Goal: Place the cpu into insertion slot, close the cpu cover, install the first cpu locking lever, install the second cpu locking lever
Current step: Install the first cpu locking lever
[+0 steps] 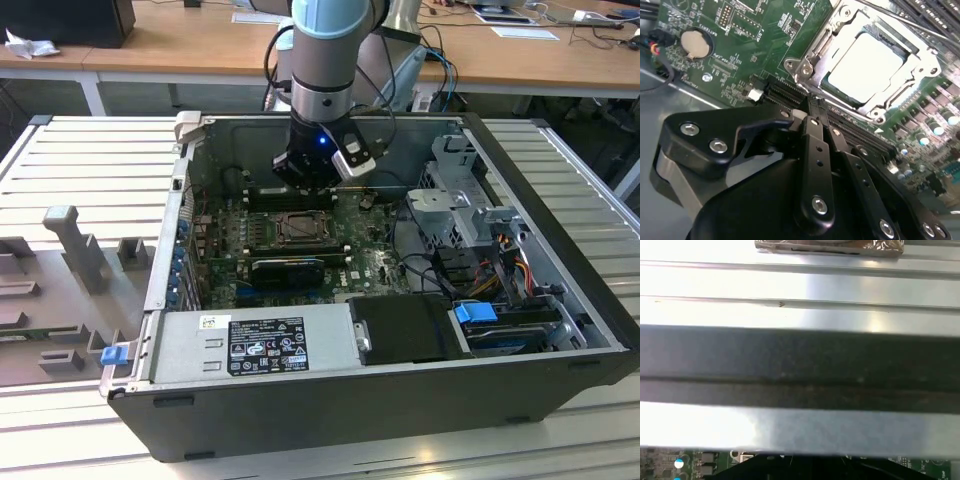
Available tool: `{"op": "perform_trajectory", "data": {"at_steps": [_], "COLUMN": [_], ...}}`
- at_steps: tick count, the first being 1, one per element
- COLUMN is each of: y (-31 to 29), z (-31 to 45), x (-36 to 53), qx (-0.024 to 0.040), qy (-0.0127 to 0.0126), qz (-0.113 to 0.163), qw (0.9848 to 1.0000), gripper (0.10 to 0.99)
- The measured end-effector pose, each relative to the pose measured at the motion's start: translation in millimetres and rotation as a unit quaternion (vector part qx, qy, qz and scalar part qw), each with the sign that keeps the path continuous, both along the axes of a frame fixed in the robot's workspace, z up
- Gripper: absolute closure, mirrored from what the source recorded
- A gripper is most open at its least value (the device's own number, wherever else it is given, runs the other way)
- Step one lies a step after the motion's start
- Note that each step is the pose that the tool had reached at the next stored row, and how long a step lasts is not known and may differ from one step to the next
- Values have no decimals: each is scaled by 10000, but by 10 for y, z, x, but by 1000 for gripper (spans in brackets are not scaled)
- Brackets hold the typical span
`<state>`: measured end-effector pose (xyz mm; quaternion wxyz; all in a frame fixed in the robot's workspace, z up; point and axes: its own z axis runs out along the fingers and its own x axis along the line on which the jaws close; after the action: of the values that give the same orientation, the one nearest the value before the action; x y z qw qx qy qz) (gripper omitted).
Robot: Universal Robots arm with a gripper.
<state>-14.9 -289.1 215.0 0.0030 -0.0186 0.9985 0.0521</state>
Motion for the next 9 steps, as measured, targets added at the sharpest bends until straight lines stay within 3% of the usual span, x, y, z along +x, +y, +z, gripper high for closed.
{"op": "perform_trajectory", "data": {"at_steps": [9], "y": [-61], "z": [0], "x": [0], "qx": [0], "qy": [0], "qz": [0], "qw": [10000], "gripper": [980]}}
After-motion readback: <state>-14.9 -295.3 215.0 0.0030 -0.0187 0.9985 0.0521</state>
